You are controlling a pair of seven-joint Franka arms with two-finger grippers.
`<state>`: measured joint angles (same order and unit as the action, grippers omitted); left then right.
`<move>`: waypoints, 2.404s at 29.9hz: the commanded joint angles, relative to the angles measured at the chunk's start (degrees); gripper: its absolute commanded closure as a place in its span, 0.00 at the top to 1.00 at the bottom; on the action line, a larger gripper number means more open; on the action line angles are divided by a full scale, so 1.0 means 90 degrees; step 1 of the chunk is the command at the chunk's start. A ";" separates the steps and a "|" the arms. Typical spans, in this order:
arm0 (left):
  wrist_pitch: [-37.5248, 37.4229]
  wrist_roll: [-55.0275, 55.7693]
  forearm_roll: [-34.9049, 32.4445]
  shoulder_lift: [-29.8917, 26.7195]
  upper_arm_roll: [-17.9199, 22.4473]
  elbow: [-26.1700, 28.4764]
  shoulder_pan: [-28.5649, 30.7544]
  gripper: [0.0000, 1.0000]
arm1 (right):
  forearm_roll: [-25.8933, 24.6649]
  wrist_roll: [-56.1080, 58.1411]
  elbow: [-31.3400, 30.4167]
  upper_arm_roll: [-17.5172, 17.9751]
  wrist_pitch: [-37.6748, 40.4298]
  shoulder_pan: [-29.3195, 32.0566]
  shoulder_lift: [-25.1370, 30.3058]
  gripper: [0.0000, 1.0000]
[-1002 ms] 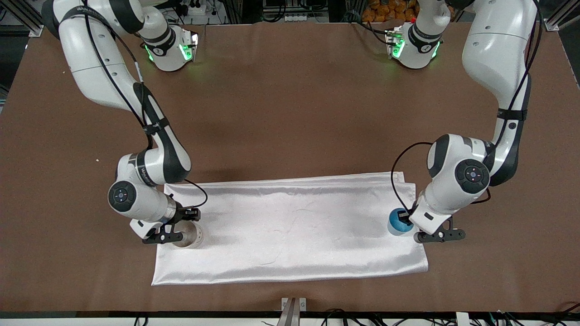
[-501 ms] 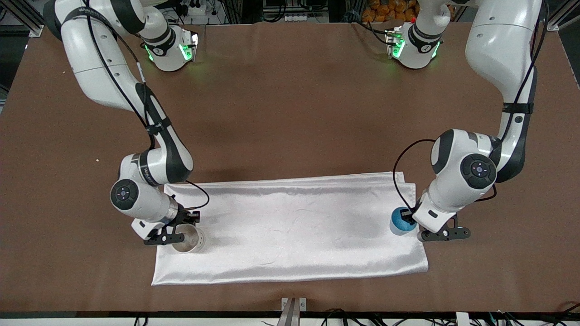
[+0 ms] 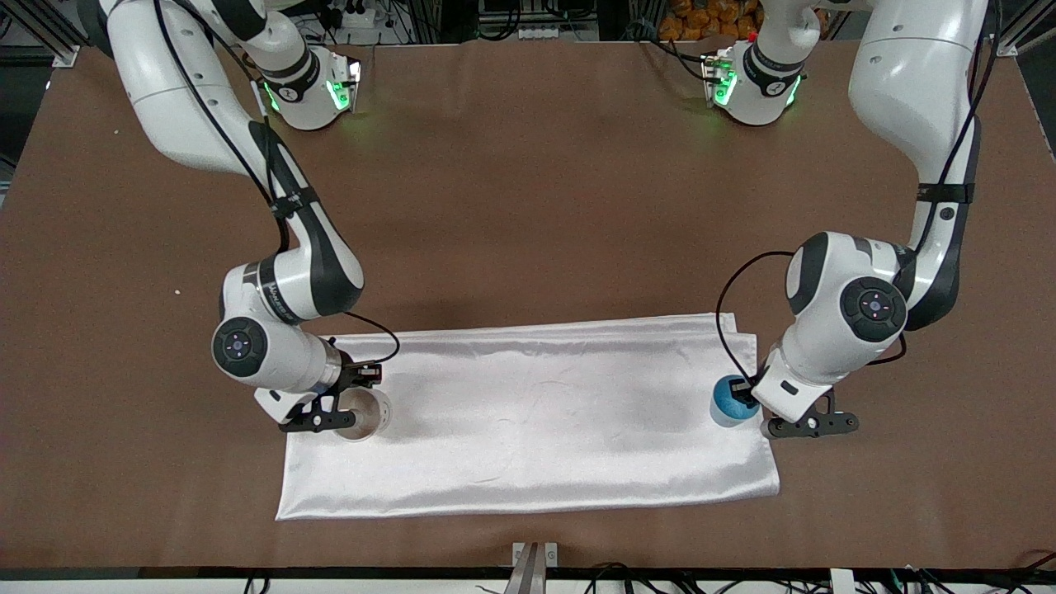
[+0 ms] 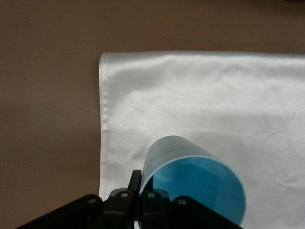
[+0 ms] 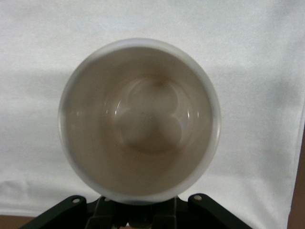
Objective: Place blue cup into white mug on table
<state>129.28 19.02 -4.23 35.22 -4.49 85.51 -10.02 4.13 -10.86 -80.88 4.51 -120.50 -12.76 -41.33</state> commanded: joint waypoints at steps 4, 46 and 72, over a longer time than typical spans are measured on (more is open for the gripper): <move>-0.0135 0.0113 -0.0184 -0.0192 -0.0009 0.0069 -0.0029 0.00 | -0.0020 -0.0238 -0.1529 0.0056 -0.0049 -0.0086 0.1388 0.00; -0.1786 0.0259 -0.0175 -0.0808 -0.0448 0.0176 -0.0771 0.00 | -0.0039 -0.3686 -0.5115 0.0046 -0.3213 -0.2762 0.3236 0.00; -0.1786 0.0562 -0.0204 -0.0632 -0.0468 0.0069 -0.0898 0.00 | -0.0137 -0.4721 -0.4998 0.0017 -0.3662 -0.3689 0.2503 0.00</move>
<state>113.72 22.30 -5.14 30.28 -8.57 86.27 -17.59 4.13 -50.79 -126.50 5.25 -152.82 -44.41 -17.50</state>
